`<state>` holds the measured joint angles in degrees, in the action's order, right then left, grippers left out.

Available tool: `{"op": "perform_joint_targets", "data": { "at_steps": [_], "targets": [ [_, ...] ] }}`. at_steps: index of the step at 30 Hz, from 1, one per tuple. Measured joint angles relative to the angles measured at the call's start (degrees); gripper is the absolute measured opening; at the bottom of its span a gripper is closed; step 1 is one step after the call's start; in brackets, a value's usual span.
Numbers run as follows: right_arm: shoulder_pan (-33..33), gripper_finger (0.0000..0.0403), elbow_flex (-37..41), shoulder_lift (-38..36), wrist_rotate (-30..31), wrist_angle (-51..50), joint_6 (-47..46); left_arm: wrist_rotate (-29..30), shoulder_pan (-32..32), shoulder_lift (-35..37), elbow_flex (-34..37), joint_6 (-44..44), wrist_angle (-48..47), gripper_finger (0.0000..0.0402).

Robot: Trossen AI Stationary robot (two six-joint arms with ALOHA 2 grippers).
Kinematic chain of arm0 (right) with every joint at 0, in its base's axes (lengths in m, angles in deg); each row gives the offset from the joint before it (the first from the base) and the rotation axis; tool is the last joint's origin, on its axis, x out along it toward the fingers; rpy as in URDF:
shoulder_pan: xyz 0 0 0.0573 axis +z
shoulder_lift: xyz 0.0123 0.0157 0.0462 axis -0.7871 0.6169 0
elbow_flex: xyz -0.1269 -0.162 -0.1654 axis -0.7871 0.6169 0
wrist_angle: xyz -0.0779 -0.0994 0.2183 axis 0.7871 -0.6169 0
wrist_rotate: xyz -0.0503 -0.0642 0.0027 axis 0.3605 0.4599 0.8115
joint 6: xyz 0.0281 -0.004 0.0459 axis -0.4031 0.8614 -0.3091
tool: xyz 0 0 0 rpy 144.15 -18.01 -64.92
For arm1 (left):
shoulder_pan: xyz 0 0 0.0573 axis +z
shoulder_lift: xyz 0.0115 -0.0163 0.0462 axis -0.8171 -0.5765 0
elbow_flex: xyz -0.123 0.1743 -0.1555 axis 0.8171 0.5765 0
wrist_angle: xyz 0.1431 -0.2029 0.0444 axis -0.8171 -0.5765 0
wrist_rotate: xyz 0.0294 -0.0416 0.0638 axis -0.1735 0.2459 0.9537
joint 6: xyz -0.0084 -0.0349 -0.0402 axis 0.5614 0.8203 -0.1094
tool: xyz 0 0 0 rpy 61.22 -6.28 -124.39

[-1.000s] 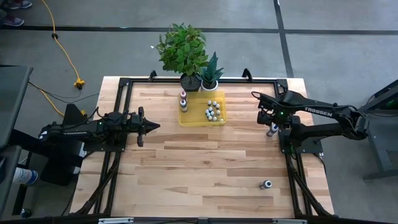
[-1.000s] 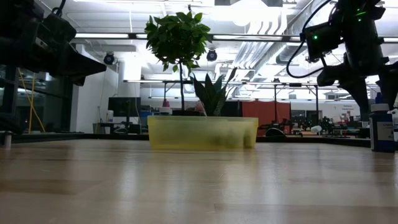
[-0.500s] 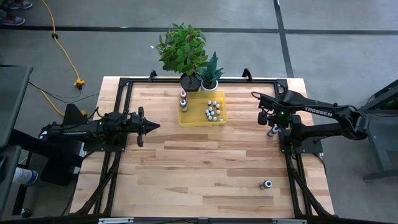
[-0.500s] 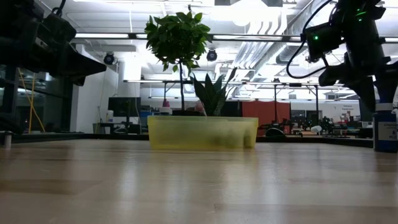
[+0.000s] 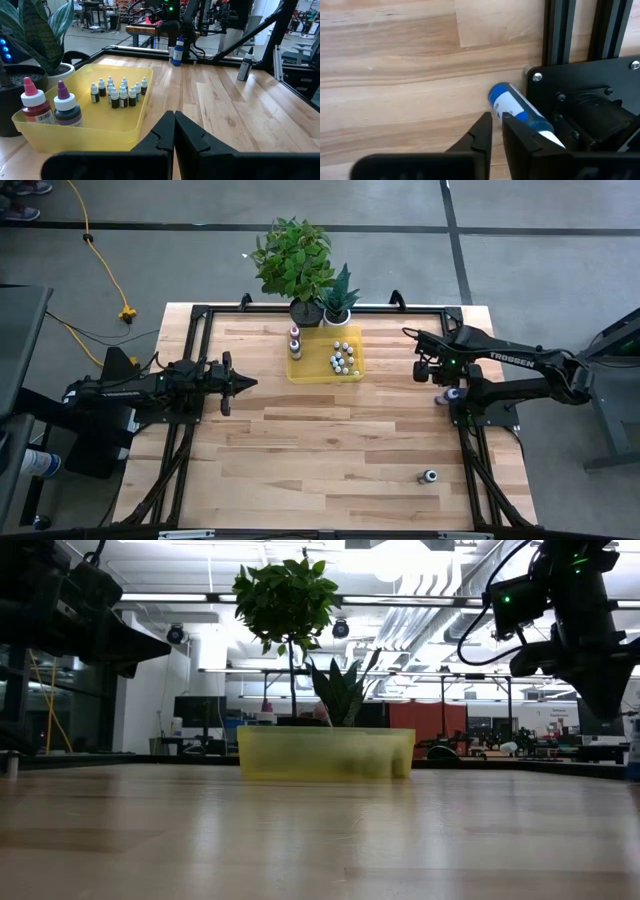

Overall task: Pick & Place food coloring
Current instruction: Put the large blue food coloring bottle into the yellow bin

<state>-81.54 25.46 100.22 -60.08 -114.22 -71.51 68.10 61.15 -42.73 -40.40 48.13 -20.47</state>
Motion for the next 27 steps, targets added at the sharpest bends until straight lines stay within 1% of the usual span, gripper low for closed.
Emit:
{"op": "perform_joint_targets", "data": {
  "at_steps": [7,10,12,15,17,20,23,27],
  "targets": [
    [0.00,0.0101,-0.04,0.00,-0.04,0.17,0.68,0.01,0.02,0.00,0.00,-0.02,-0.01,0.0000],
    [-0.02,0.0133,-1.57,0.00,0.53,-0.74,1.60,-0.01,0.01,0.01,0.00,-0.01,0.01,0.0000],
    [0.00,0.0155,-3.43,0.02,2.02,-3.72,1.60,-0.01,0.01,0.02,0.00,0.00,0.00,0.0000],
    [-0.02,0.0182,-6.47,-0.37,4.56,-10.98,1.34,-0.01,0.01,0.01,0.00,0.00,0.00,0.0000],
    [0.26,0.0197,-7.81,-1.12,4.51,-13.43,0.16,0.01,0.02,0.01,0.00,0.00,0.00,0.0000],
    [1.32,0.0209,-7.28,-2.55,2.46,-13.46,-2.16,-0.01,0.01,0.02,0.00,0.00,-0.01,0.0000],
    [2.60,0.0213,-4.70,-2.97,-1.12,-13.42,-3.49,-0.01,0.01,0.02,0.00,-0.01,-0.01,0.0000],
    [3.94,0.0213,-3.15,-3.90,-1.14,-11.35,-5.88,-0.01,0.02,0.02,0.00,0.00,0.00,0.0000]
  ]
}}
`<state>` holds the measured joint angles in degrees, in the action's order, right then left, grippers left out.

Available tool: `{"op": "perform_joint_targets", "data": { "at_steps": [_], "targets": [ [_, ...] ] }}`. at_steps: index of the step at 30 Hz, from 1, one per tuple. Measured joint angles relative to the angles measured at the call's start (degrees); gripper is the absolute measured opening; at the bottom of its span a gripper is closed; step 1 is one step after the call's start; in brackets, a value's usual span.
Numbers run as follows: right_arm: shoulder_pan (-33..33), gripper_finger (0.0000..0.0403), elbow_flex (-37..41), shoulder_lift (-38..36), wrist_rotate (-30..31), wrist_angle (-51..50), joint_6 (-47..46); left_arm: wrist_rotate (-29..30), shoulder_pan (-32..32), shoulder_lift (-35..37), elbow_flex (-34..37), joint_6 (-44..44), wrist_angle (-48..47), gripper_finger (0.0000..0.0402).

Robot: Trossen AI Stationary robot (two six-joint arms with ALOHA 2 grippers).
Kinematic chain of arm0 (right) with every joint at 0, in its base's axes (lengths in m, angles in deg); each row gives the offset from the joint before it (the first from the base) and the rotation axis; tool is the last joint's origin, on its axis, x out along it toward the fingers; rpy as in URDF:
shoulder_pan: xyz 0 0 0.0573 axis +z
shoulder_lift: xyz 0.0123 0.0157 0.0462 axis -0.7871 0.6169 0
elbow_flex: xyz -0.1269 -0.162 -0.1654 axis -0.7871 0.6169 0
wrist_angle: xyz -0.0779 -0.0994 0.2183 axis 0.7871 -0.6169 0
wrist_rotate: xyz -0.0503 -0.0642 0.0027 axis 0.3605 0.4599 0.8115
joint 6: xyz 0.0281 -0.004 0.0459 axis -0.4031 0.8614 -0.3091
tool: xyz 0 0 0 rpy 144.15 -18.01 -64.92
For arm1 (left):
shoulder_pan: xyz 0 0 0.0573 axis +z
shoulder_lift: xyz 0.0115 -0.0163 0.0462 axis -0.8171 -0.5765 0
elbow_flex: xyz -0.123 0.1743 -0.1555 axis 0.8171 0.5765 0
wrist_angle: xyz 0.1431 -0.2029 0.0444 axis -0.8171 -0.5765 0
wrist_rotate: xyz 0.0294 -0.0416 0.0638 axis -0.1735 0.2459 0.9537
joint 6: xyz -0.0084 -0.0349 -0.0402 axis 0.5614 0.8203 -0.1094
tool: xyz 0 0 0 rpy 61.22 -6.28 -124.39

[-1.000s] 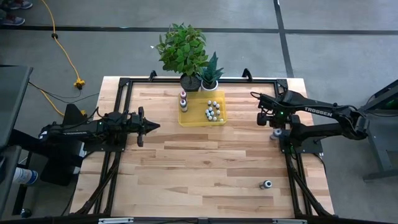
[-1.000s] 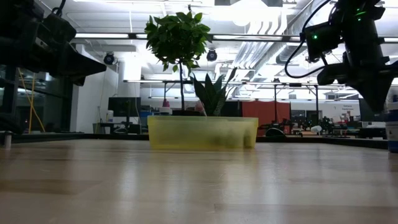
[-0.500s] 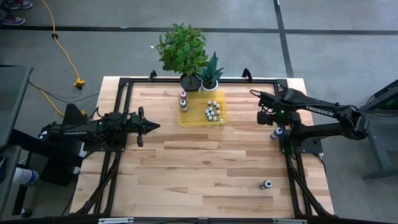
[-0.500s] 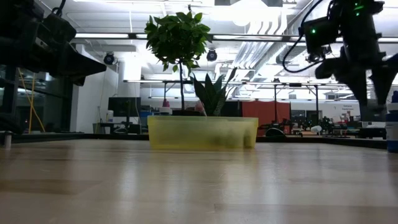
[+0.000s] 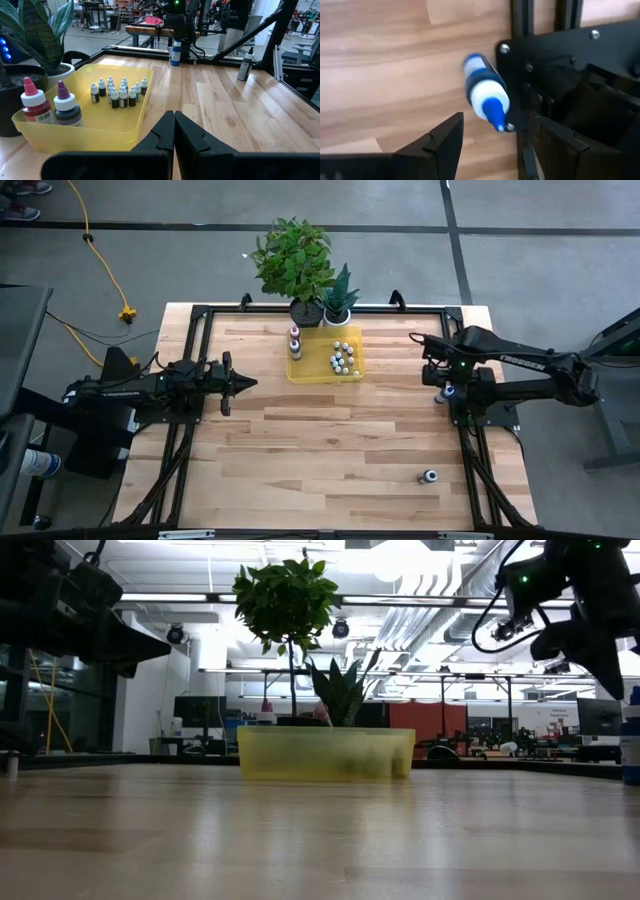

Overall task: Pick & Place food coloring
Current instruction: Put the large blue food coloring bottle into the yellow bin

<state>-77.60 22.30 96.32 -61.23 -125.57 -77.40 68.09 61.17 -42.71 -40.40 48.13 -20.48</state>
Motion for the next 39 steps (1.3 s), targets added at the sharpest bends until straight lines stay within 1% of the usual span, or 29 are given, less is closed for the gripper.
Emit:
{"op": "perform_joint_targets", "data": {
  "at_steps": [4,9,11,13,18,23,28,31,39],
  "targets": [
    [0.19,0.0214,1.99,-0.41,-0.46,1.09,-0.71,0.00,0.00,0.00,0.00,0.00,0.01,0.0000],
    [0.57,0.0213,1.85,-0.30,1.31,1.19,-2.22,0.00,-0.02,-0.01,0.00,0.00,0.01,0.0000],
    [0.76,0.0214,1.86,-0.25,0.58,1.19,-2.94,0.01,0.00,-0.01,0.00,0.00,0.00,0.0000],
    [1.91,0.0213,1.86,-0.19,-0.25,2.11,-5.38,0.00,0.00,0.00,0.00,0.00,0.01,0.0000],
    [3.85,0.0213,1.86,-0.29,2.47,2.46,-10.96,0.00,-0.01,0.00,0.00,0.00,0.01,0.0000],
    [5.34,0.0212,1.86,-0.30,3.90,3.13,-20.60,0.02,-0.02,0.00,0.00,0.00,0.01,0.0000],
    [9.58,0.0212,1.86,-0.30,6.33,3.38,-28.81,0.00,0.00,-0.01,0.00,0.00,0.01,0.0000],
    [11.63,0.0212,1.86,-0.74,6.69,3.65,-34.26,0.02,0.00,0.00,0.00,0.00,0.00,0.0000],
    [14.25,0.0212,1.86,-0.67,7.37,1.21,-40.10,0.00,-0.01,0.00,0.00,0.00,0.00,0.0000]
  ]
}}
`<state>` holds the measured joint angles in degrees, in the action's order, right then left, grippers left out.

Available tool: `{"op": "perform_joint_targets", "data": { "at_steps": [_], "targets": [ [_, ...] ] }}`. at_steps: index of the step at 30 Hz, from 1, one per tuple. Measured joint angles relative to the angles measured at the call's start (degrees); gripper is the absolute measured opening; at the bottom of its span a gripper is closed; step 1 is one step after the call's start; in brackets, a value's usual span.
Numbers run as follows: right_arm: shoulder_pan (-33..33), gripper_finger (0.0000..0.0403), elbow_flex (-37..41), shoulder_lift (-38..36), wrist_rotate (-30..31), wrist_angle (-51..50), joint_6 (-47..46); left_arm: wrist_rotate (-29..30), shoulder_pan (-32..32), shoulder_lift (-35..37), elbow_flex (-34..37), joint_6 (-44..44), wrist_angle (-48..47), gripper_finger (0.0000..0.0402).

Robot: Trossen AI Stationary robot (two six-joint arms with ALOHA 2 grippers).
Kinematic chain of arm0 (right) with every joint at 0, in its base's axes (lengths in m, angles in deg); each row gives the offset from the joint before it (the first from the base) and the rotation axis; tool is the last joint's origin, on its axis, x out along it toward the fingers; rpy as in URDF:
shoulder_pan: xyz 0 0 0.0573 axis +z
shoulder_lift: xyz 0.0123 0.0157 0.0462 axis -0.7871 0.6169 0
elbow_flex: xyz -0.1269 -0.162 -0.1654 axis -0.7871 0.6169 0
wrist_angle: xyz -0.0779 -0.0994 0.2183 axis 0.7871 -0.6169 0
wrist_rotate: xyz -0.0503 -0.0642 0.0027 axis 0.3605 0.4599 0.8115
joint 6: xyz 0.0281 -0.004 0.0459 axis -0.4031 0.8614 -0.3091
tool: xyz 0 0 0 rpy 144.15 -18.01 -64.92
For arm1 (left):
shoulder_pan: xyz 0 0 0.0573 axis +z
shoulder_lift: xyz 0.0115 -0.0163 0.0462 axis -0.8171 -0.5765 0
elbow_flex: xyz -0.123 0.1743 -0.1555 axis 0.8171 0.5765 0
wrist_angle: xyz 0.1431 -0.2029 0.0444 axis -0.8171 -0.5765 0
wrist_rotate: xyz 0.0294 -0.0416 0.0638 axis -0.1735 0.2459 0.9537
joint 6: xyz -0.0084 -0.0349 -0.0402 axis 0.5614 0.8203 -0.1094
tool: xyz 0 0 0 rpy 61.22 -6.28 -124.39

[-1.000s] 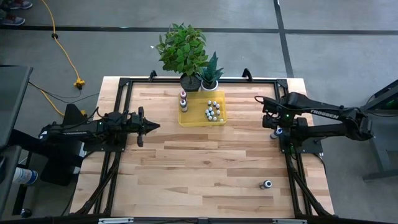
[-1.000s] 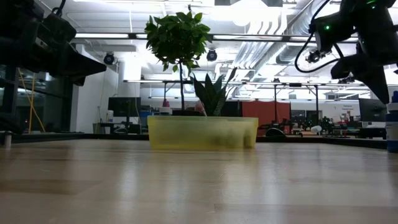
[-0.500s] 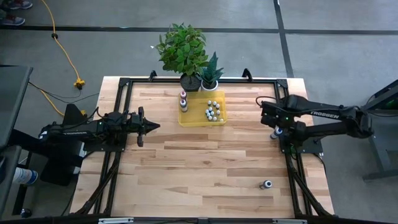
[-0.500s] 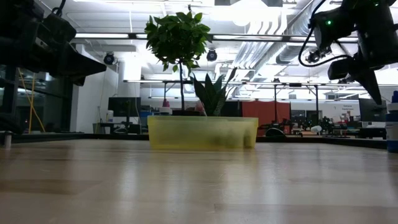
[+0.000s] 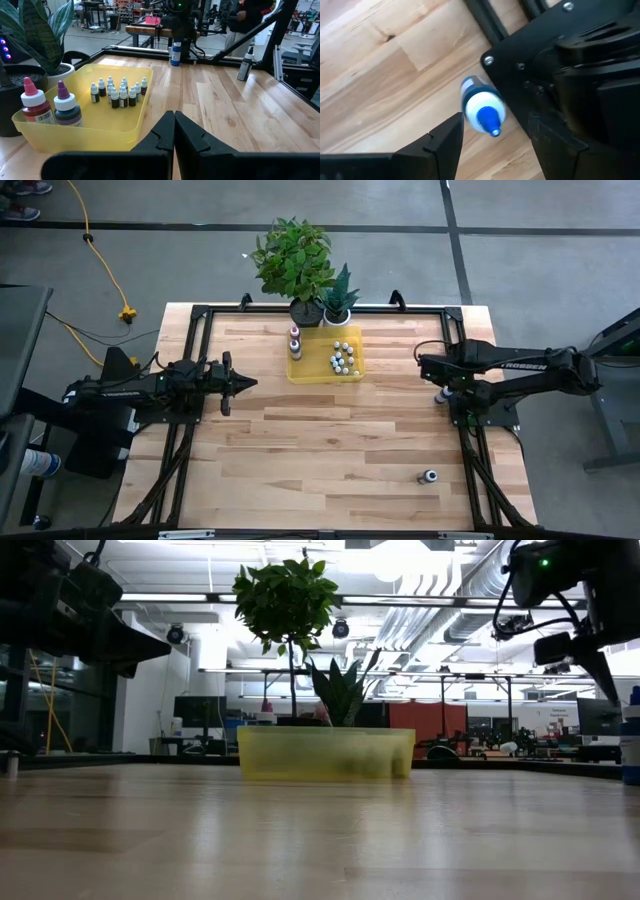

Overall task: Pick & Place food coloring
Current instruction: Put the large blue food coloring bottle into the yellow bin

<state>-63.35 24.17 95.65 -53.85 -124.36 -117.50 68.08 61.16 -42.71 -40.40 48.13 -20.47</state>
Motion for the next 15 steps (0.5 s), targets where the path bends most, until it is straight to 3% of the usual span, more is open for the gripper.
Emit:
{"op": "perform_joint_targets", "data": {
  "at_steps": [15],
  "targets": [
    [-0.59,0.0211,0.44,1.49,0.73,0.42,-2.53,0.00,0.00,-0.01,0.00,0.00,-0.01,0.0000]
  ]
}}
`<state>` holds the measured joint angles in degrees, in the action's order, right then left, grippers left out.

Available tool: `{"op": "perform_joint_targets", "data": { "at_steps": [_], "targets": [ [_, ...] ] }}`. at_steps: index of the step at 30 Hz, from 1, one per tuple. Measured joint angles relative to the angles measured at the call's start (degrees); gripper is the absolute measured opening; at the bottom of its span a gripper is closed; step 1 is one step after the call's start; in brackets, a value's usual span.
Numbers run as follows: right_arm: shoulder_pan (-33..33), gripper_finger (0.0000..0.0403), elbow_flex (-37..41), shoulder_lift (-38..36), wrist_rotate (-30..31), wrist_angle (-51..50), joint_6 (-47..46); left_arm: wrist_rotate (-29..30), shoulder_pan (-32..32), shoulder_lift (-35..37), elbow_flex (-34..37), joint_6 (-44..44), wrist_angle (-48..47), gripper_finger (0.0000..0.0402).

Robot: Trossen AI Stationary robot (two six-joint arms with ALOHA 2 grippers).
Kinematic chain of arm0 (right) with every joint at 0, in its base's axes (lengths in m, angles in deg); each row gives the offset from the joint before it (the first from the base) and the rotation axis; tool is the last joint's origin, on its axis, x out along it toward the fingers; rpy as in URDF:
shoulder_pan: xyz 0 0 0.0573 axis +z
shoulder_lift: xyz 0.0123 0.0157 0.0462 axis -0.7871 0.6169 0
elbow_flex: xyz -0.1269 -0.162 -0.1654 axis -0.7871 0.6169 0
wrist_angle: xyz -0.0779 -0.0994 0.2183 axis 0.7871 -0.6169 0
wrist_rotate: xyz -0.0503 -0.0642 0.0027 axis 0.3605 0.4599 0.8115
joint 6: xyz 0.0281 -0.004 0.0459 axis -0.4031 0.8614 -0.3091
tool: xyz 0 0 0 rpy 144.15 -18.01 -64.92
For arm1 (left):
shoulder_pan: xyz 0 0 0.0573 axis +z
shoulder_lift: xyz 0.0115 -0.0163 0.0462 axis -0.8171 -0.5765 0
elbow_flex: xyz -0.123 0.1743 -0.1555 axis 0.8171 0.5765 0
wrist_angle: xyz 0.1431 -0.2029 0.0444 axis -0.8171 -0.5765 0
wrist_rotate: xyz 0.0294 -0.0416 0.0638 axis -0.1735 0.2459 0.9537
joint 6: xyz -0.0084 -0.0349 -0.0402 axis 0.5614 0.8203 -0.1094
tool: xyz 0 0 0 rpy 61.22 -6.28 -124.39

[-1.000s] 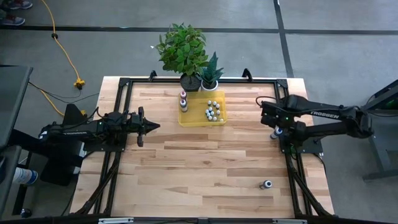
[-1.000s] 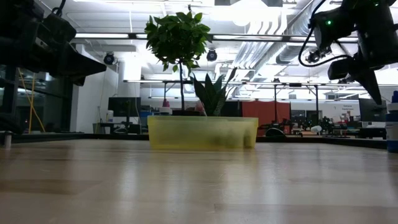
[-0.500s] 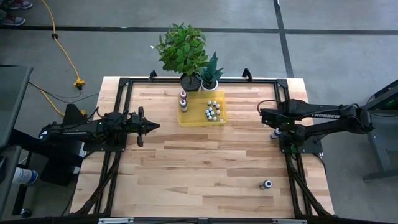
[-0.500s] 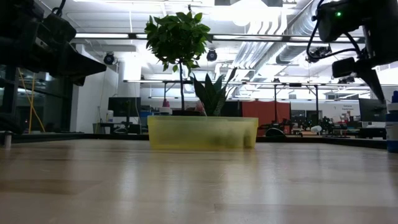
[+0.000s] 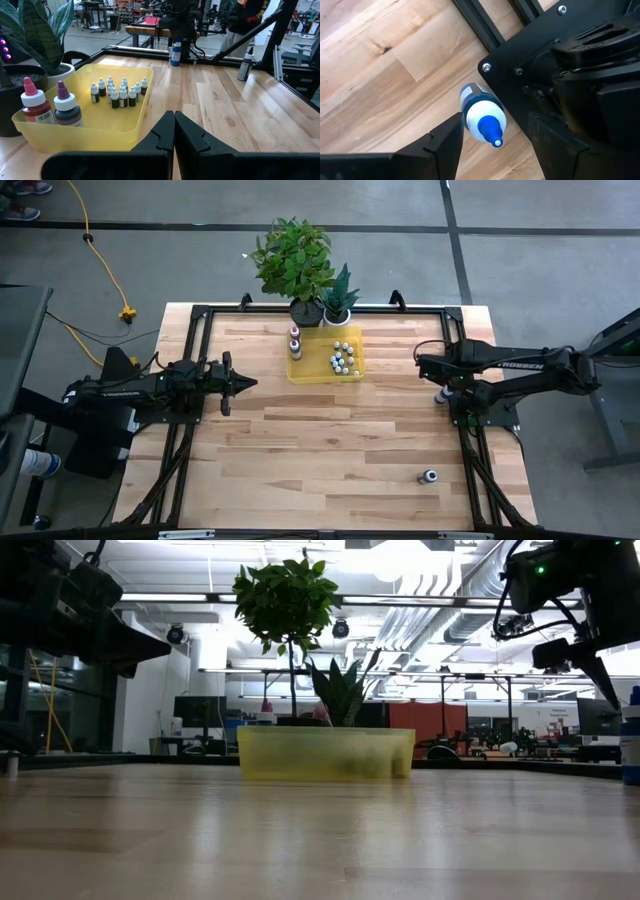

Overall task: Pick & Place food coloring
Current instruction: Put the large blue food coloring bottle into the yellow bin

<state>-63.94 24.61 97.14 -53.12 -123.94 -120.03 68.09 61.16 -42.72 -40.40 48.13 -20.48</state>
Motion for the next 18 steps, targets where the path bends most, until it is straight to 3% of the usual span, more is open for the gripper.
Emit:
{"op": "perform_joint_targets", "data": {
  "at_steps": [18],
  "targets": [
    [-1.86,0.0209,0.08,4.75,0.41,0.30,-0.72,-0.07,-0.01,-0.01,0.00,0.00,0.01,0.0000]
  ]
}}
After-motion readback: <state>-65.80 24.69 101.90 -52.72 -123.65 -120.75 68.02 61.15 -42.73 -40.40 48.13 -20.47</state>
